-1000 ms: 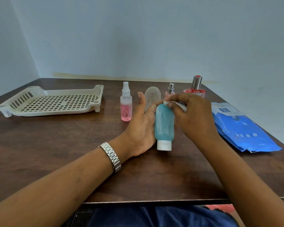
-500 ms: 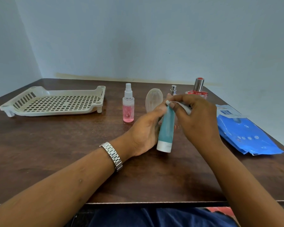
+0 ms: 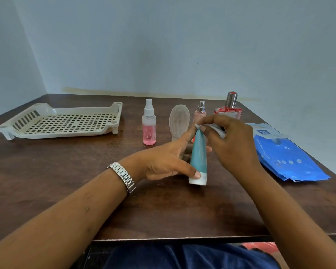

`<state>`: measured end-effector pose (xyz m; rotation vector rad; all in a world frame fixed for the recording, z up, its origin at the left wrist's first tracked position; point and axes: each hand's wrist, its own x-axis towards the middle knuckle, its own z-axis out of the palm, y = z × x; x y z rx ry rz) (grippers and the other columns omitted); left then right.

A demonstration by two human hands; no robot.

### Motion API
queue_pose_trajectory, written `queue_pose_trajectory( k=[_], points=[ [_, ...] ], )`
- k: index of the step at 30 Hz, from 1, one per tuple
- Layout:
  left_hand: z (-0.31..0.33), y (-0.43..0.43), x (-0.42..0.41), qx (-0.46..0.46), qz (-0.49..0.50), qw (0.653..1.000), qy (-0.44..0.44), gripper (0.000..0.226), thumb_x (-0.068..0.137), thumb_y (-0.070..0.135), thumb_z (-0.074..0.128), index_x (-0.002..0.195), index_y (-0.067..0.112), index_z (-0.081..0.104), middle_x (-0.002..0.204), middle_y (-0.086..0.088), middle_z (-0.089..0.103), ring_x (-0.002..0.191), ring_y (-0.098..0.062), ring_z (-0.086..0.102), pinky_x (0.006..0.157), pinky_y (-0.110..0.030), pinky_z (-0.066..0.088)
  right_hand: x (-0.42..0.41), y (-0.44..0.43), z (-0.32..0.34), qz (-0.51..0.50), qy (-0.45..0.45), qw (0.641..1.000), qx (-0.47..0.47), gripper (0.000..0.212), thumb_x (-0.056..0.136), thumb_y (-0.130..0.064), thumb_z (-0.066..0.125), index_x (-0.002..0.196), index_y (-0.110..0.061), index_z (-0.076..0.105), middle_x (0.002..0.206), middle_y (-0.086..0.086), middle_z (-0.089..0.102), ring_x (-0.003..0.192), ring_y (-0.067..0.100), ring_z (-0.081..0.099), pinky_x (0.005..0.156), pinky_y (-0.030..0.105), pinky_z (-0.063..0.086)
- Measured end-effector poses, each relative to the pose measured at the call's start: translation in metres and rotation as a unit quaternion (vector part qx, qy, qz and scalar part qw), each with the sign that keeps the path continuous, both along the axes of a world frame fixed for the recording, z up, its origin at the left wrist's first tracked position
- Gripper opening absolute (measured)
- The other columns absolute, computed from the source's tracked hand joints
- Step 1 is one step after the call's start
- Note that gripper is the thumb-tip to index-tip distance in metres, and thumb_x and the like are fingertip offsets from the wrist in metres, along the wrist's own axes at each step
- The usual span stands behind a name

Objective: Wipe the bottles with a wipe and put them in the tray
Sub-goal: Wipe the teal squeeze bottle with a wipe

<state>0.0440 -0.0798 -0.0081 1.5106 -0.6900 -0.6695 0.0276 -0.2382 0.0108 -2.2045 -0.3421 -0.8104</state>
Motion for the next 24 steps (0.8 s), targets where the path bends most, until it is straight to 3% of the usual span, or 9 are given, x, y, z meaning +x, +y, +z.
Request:
queue_pose_trajectory(
  k=[3, 9, 15, 18, 24],
  points=[
    [0.000, 0.000, 0.000, -0.005, 0.007, 1.000, 0.011, 0.096, 0.080, -0.023, 0.054, 0.128, 0.056, 0.028, 0.130, -0.001, 0.051, 0.126, -0.021, 0.050, 0.103, -0.039, 0.046, -0.006, -0.003, -0.001, 0.002, -0.014, 1.000, -0.025, 0.015, 0.088, -0.015, 0.062, 0.095, -0.023, 0.071, 0.092, -0.014, 0.061, 0.084, -0.004, 0.054, 0.076, -0.005, 0.034],
    [-0.003, 0.001, 0.001, -0.020, -0.007, 0.999, 0.037, 0.104, 0.079, -0.024, 0.054, 0.137, 0.056, 0.021, 0.136, -0.005, 0.048, 0.130, -0.025, 0.048, 0.103, -0.043, 0.045, -0.018, -0.008, -0.009, 0.023, -0.076, 0.992, -0.099, 0.017, 0.084, -0.013, 0.060, 0.093, -0.017, 0.073, 0.092, -0.006, 0.065, 0.084, -0.003, 0.051, 0.079, -0.004, 0.032],
    [-0.003, 0.003, 0.001, -0.030, -0.014, 0.998, 0.046, 0.096, 0.079, -0.025, 0.050, 0.124, 0.058, 0.032, 0.125, 0.001, 0.055, 0.115, -0.013, 0.057, 0.095, -0.034, 0.052, -0.009, -0.011, -0.002, 0.011, -0.066, 0.992, -0.109, 0.015, 0.085, -0.011, 0.061, 0.093, -0.016, 0.073, 0.093, 0.000, 0.068, 0.084, 0.005, 0.055, 0.072, 0.001, 0.035],
    [-0.003, 0.003, 0.003, -0.031, -0.017, 0.998, 0.048, 0.097, 0.078, -0.025, 0.051, 0.126, 0.057, 0.031, 0.133, -0.001, 0.052, 0.122, -0.015, 0.054, 0.099, -0.036, 0.049, -0.006, -0.007, 0.000, 0.004, -0.059, 0.995, -0.081, 0.016, 0.086, -0.008, 0.062, 0.096, -0.016, 0.072, 0.094, 0.000, 0.067, 0.086, 0.008, 0.056, 0.074, 0.003, 0.034],
    [-0.004, 0.003, 0.003, -0.029, -0.021, 0.999, 0.001, 0.114, 0.076, -0.028, 0.054, 0.141, 0.058, 0.017, 0.146, -0.009, 0.041, 0.132, -0.022, 0.047, 0.104, -0.044, 0.045, -0.024, -0.004, -0.010, 0.010, -0.095, 0.987, -0.129, 0.024, 0.084, -0.016, 0.054, 0.100, -0.015, 0.072, 0.092, 0.000, 0.064, 0.084, 0.005, 0.050, 0.069, 0.004, 0.034]
  ],
)
